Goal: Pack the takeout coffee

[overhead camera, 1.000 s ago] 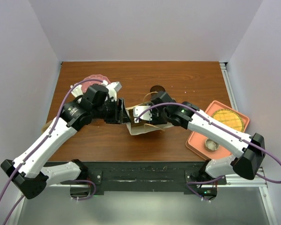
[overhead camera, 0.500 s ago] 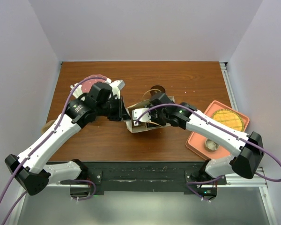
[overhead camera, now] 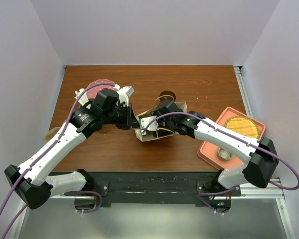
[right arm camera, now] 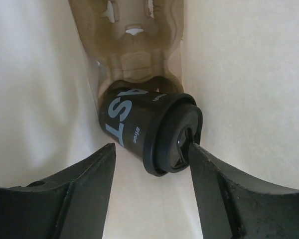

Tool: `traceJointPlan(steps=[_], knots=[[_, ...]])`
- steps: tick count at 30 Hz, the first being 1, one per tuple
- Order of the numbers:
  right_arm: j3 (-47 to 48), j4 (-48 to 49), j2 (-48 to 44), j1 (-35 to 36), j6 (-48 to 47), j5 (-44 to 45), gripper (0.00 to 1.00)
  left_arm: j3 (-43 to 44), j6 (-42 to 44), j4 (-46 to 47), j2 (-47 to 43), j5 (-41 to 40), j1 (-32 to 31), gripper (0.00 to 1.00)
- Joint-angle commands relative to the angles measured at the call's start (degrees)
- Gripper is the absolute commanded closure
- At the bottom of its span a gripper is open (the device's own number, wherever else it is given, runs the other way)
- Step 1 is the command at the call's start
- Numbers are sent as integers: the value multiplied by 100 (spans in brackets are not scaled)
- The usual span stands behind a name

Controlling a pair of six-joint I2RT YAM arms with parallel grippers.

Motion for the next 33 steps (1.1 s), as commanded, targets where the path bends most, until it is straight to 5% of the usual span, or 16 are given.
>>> traceJointPlan(steps=[1,10,16,25,33], knots=[[-169,372,26,23,-197,93,36,-146,33,296,-236,205,-23,100],[-275,547,158,23,-215,172,44,-357,-29,349,-439,258,-15,100],[-258,504,150,23,-233,110,72,-348,-29,305,-517,249,-15,100],[-187,363,18,23,-224,49,100,-410,-20,244,-570,214,-14,100],[23,11,-131,23,-128,-91,100,-498,-20,270,-606,170,-14,100]])
